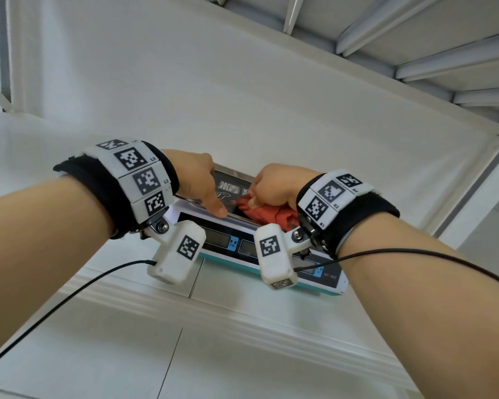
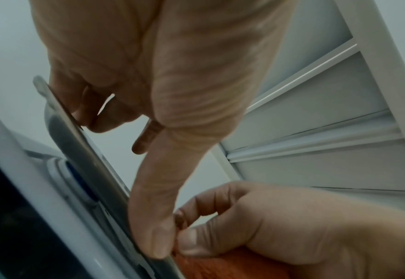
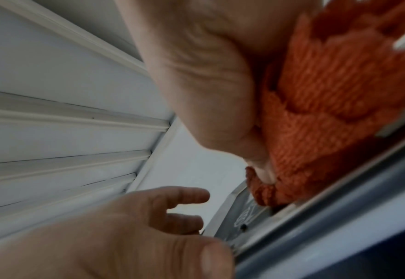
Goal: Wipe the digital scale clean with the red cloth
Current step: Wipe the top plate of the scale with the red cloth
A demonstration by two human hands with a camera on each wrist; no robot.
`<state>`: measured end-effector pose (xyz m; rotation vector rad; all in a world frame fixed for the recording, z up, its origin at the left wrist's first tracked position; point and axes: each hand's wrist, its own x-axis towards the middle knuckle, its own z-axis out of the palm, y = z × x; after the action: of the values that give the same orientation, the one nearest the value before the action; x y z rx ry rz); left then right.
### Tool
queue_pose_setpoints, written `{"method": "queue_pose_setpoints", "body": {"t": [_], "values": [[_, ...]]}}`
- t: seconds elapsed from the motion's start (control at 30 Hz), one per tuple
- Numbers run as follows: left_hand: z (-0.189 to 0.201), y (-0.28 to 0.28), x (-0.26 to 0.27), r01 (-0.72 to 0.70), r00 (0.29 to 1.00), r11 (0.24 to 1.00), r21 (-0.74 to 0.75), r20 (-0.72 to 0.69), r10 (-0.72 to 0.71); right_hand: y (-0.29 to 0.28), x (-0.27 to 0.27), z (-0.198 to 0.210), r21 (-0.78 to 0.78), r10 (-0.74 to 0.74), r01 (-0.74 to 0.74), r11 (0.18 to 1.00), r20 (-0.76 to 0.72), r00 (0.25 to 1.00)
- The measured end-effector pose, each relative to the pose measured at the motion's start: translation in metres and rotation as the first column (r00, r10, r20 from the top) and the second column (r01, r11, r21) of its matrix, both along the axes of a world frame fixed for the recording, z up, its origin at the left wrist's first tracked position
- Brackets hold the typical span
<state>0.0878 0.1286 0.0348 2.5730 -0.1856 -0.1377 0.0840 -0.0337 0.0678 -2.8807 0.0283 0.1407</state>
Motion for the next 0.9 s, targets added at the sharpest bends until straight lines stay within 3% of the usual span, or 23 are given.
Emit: {"method": "queue_pose_setpoints", "body": {"t": [0.27,0.47,0.6,0.8,0.9], "values": [[-0.003,0.006,0.001,-0.026,0.999,0.998,-0.065,-0.036,0.023,-0.017,0.012,0.007,0.121,-0.06,0.065,0.991,-0.052,0.997],[-0.003,0.008,0.004,-0.022,0.998,0.997,-0.081,-0.057,0.017,-0.012,0.019,0.0,0.101,-0.063,0.076,0.992,-0.12,0.991],[-0.003,0.008,0.005,-0.028,0.999,0.999,-0.046,-0.04,0.026,-0.004,0.019,0.005,0.235,-0.027,0.076,0.969,-0.203,0.979],[-0.004,0.011,0.004,-0.032,0.999,0.998,-0.049,-0.044,0.03,-0.024,0.026,0.009,0.093,-0.112,0.125,0.988,-0.134,0.985],[-0.002,0.012,0.005,-0.032,0.998,0.998,-0.045,-0.05,0.03,-0.016,0.027,0.001,0.134,-0.143,0.166,0.977,-0.168,0.975]]}}
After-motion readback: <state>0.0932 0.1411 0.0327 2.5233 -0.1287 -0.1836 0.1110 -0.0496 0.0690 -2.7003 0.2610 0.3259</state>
